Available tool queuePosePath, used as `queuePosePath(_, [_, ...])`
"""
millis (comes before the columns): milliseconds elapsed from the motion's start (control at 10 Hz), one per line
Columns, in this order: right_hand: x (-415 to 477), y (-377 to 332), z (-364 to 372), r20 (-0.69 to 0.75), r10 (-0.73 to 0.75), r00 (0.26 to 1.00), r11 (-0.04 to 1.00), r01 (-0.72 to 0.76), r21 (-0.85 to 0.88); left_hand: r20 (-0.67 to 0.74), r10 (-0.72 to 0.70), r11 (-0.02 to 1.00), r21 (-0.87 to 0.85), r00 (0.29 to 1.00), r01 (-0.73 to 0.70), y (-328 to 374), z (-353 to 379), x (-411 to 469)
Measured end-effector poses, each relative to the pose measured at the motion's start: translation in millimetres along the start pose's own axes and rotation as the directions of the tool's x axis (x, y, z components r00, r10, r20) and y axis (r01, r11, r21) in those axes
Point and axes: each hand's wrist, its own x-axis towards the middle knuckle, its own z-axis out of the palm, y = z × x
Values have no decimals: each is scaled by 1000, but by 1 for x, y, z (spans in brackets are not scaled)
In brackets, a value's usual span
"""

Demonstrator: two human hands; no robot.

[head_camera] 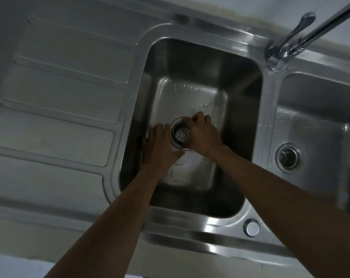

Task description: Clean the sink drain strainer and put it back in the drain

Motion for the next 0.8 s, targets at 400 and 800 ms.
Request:
queuePosePath(400, [-9, 1, 4, 20, 9, 1000, 999, -10, 43, 14, -2, 999, 35, 1000, 1, -1, 2, -1])
queuePosePath(800, [-72, 16, -43, -77, -55, 996, 999, 54, -5, -65, 7, 989, 151, 998, 3, 37, -33, -41])
